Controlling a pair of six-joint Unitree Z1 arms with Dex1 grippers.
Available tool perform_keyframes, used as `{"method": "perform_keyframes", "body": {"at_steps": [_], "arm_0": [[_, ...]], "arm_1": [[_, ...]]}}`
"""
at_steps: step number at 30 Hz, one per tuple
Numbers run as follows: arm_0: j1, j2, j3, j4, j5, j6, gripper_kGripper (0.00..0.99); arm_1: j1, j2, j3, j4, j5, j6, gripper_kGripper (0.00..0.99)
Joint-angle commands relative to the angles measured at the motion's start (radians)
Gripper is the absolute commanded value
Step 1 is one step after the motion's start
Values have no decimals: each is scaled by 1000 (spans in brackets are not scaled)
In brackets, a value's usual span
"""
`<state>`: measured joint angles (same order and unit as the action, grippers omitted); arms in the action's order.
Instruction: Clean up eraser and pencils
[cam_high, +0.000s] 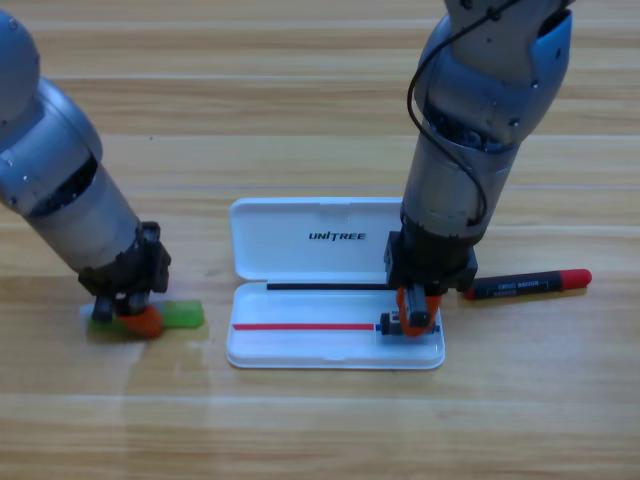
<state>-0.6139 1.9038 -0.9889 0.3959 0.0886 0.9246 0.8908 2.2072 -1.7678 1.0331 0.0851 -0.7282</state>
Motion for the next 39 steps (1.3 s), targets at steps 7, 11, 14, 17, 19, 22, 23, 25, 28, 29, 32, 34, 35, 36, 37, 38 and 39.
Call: {"method": "perform_keyframes", "body": {"at_steps": [7,11,14,17,19,22,23,25,28,29,32,34,35,36,37,38,39], "arm_0": [[14,4,-5,55,33,65,0],[14,-45,-103,196,25,92,0],[14,-95,-180,293,25,89,0],[6,-121,-277,411,17,74,0],[-9,-135,-332,475,16,57,0],[-27,-163,-376,531,16,43,0],[-32,-170,-386,543,16,39,0],[-41,-181,-399,564,16,31,0],[-53,-187,-410,580,16,16,0],[-58,-189,-412,581,16,8,0],[-72,-189,-416,587,13,-7,0],[-90,-189,-421,587,11,-21,0],[-101,-187,-427,587,10,-32,0],[-115,-184,-435,590,10,-41,0],[-132,-180,-445,593,10,-53,0],[-149,-173,-458,597,8,-66,0],[-165,-166,-471,600,6,-78,0]], "arm_1": [[20,95,-2,15,-42,-2,0],[20,94,-9,15,-44,13,483],[20,58,-2,15,-44,23,730],[22,-31,24,16,-34,30,822],[25,-124,47,30,-15,36,836],[26,-290,116,41,5,55,894],[26,-345,146,42,19,58,914],[25,-448,219,42,24,58,950],[-12,-551,320,42,54,61,990],[-29,-566,349,45,56,61,990],[-104,-551,410,48,58,9,990],[-161,-489,416,45,39,-37,990],[-187,-455,413,39,33,-68,990],[-211,-422,410,27,31,-102,990],[-233,-391,404,13,31,-131,988],[-253,-360,395,-5,31,-152,985],[-270,-328,383,-19,31,-165,985]]}}
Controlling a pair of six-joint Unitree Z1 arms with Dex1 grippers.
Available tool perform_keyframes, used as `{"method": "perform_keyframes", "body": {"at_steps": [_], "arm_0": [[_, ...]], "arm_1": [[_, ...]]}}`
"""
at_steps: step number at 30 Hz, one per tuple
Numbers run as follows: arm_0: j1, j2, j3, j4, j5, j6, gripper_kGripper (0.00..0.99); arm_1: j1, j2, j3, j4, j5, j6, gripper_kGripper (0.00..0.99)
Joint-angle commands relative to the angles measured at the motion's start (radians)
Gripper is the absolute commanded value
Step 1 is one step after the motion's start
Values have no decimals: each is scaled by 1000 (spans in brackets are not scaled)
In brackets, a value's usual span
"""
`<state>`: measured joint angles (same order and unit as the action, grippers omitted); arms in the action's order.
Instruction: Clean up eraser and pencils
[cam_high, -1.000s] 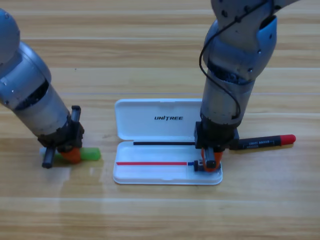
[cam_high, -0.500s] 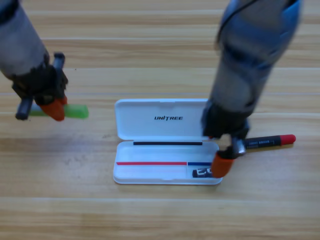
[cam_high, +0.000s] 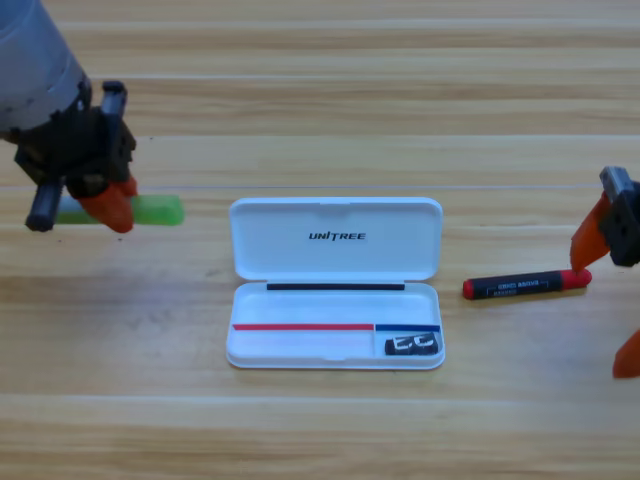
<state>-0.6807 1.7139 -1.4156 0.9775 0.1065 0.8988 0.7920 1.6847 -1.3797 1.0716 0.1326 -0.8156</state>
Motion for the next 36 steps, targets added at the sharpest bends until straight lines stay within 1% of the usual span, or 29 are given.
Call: {"method": "perform_keyframes", "body": {"at_steps": [1,3,8,10,12,19,21,23,24,27,30,31,33,36], "arm_0": [[-112,35,-55,18,-14,-61,0],[-138,59,-75,18,-27,-84,0],[-200,136,-126,18,-50,-133,0],[-218,171,-141,18,-64,-146,0],[-232,207,-154,15,-76,-156,0],[-264,306,-195,1,-87,-176,0],[-264,331,-200,-6,-93,-176,0],[-264,357,-209,-11,-96,-178,0],[-264,369,-210,-16,-100,-178,0],[-264,409,-226,-25,-100,-178,0],[-264,449,-249,-28,-105,-178,0],[-264,458,-255,-28,-105,-178,0],[-264,475,-267,-28,-105,-179,0],[-264,490,-276,-28,-107,-182,0]], "arm_1": [[-181,225,-22,-64,-16,-91,983],[-194,282,-56,-70,-24,-117,979],[-195,400,-134,-78,-47,-165,950],[-195,445,-168,-88,-67,-168,946],[-197,480,-197,-96,-88,-174,922],[-201,560,-251,-99,-128,-185,891],[-204,575,-257,-102,-134,-188,847],[-206,581,-254,-102,-134,-189,834],[-206,583,-251,-101,-134,-189,810],[-206,584,-245,-101,-133,-192,807],[-206,595,-248,-101,-129,-198,687],[-206,598,-248,-102,-128,-201,630],[-206,603,-245,-101,-123,-209,486],[-206,612,-242,-101,-116,-221,204]]}}
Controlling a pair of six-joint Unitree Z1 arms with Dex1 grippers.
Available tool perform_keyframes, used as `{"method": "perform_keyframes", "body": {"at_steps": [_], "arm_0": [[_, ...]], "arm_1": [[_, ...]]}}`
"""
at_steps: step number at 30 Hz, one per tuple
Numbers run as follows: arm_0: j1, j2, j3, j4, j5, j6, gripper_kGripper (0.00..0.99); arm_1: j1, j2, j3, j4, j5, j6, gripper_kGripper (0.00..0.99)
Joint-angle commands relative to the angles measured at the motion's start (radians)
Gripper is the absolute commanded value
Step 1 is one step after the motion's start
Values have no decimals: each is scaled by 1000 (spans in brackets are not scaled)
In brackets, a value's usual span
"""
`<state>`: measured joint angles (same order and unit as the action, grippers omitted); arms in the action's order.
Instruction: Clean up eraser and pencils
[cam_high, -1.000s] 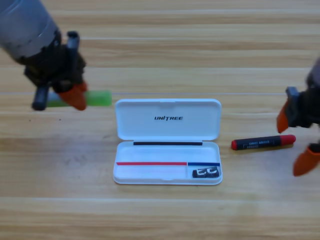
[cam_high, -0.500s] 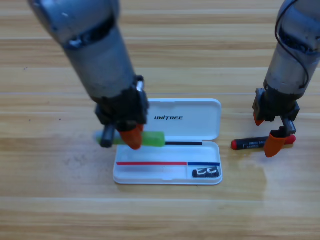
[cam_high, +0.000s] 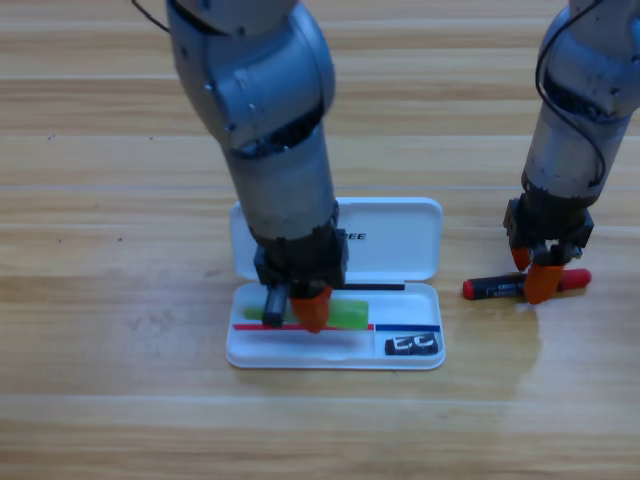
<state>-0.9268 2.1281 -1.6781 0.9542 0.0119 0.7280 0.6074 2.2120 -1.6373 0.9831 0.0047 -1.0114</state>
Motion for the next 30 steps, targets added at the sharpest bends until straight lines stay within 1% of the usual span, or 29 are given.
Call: {"method": "perform_keyframes", "body": {"at_steps": [1,3,8,12,15,18,21,24,30], "arm_0": [[-18,79,-15,-3,-12,-13,0],[-18,85,-17,-3,-10,-13,0],[-18,102,-22,-3,-10,-22,0],[-18,112,-25,-5,-10,-27,0],[-18,118,-28,-5,-12,-29,0],[-17,118,-31,-3,-12,-29,0],[-15,115,-32,-3,-13,-32,0],[-13,113,-32,-3,-15,-33,0],[-13,105,-38,6,-13,-42,0]], "arm_1": [[-20,87,16,-14,12,-26,130],[-21,92,16,-14,9,-26,0],[-20,94,17,-20,9,-26,0],[-17,25,36,-14,15,-9,0],[-6,-77,56,25,27,28,0],[17,-189,79,78,51,51,0],[40,-255,91,126,72,62,0],[61,-272,93,157,86,70,0],[83,-262,99,160,100,86,0]]}}
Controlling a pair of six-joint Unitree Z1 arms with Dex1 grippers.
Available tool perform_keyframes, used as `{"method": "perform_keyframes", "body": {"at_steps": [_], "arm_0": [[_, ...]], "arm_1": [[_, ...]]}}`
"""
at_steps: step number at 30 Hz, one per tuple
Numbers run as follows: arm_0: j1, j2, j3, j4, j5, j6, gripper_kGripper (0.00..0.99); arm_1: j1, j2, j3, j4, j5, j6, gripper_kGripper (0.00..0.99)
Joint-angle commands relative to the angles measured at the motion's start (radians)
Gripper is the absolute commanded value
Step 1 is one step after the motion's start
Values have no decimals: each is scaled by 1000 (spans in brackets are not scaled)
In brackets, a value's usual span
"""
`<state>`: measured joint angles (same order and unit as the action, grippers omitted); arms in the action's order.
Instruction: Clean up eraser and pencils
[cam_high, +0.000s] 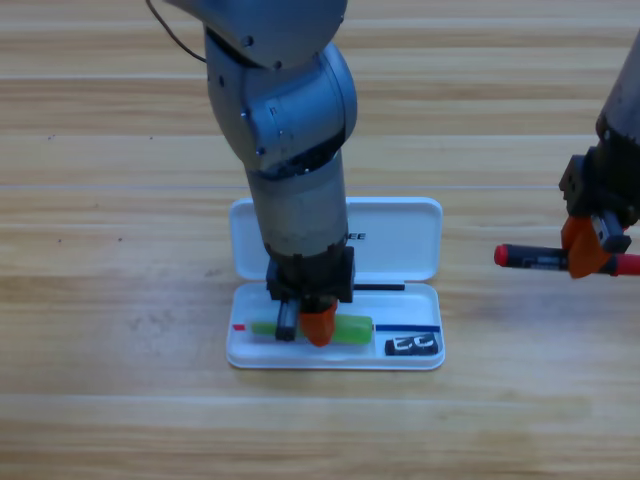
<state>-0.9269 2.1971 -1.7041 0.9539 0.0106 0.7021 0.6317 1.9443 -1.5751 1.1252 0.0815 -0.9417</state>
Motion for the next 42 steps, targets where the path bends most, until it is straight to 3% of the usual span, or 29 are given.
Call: {"method": "perform_keyframes", "body": {"at_steps": [1,7,8,10,11,12,14,25,31,37,42], "arm_0": [[-13,33,-14,6,-12,-16,0],[-12,23,-14,12,-14,-20,0],[-13,23,-14,17,-12,-21,38],[-13,23,-14,23,-11,-26,563],[-12,24,-14,26,-9,-27,764],[-13,23,-14,28,-8,-27,851],[-13,23,-14,29,-8,-30,910],[-12,3,-17,45,2,-33,988],[53,-227,75,74,6,-16,990],[266,-570,264,72,-6,152,990],[431,-645,294,72,-44,267,988]], "arm_1": [[60,7,35,18,23,18,0],[74,7,30,18,24,31,0],[75,7,30,18,24,32,0],[77,7,30,18,24,37,0],[79,8,30,18,24,38,0],[80,8,30,18,24,38,0],[82,8,30,18,24,40,0],[114,5,26,21,24,60,0],[164,65,-42,24,14,92,0],[229,200,-194,53,-17,133,0],[273,337,-365,88,-43,162,0]]}}
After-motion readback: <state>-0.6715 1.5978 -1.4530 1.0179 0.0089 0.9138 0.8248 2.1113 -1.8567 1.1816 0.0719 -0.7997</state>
